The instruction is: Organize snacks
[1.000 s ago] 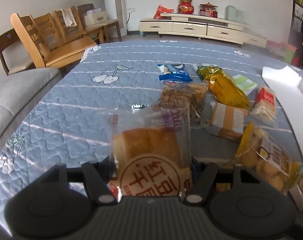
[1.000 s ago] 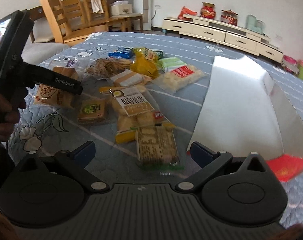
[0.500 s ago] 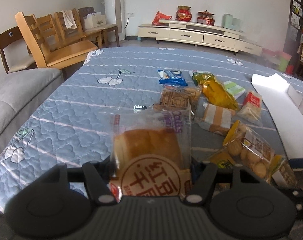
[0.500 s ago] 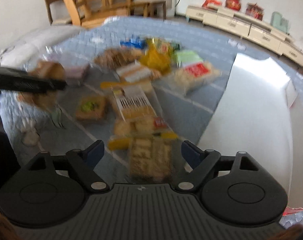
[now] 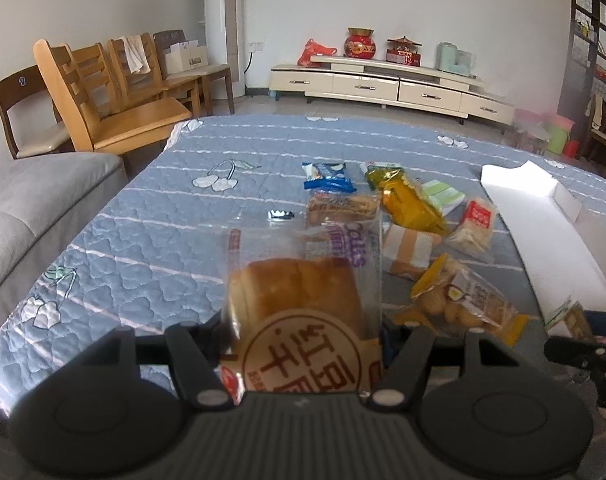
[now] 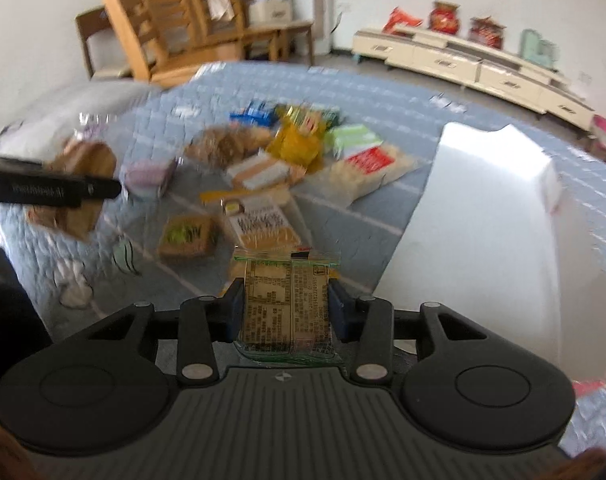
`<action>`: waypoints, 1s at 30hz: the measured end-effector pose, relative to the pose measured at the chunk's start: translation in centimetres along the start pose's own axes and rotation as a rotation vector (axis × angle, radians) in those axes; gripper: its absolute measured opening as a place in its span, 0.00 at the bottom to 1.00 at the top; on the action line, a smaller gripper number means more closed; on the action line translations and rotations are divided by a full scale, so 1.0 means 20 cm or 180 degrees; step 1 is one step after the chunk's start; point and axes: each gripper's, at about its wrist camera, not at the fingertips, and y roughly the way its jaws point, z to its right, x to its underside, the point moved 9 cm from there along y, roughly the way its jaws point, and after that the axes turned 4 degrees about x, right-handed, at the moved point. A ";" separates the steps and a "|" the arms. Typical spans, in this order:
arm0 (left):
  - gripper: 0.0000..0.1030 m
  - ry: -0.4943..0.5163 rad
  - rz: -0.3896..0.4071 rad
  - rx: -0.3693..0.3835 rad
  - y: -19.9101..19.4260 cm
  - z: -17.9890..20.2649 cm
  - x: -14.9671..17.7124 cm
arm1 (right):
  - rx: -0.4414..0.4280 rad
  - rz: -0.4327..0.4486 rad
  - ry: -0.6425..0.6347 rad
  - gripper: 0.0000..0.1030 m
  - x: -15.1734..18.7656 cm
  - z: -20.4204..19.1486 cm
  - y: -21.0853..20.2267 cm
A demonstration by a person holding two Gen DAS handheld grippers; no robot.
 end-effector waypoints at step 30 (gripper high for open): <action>0.65 0.0217 0.0242 0.0318 -0.23 0.35 -0.11 | 0.0568 0.0563 0.0572 0.51 -0.08 0.11 -0.43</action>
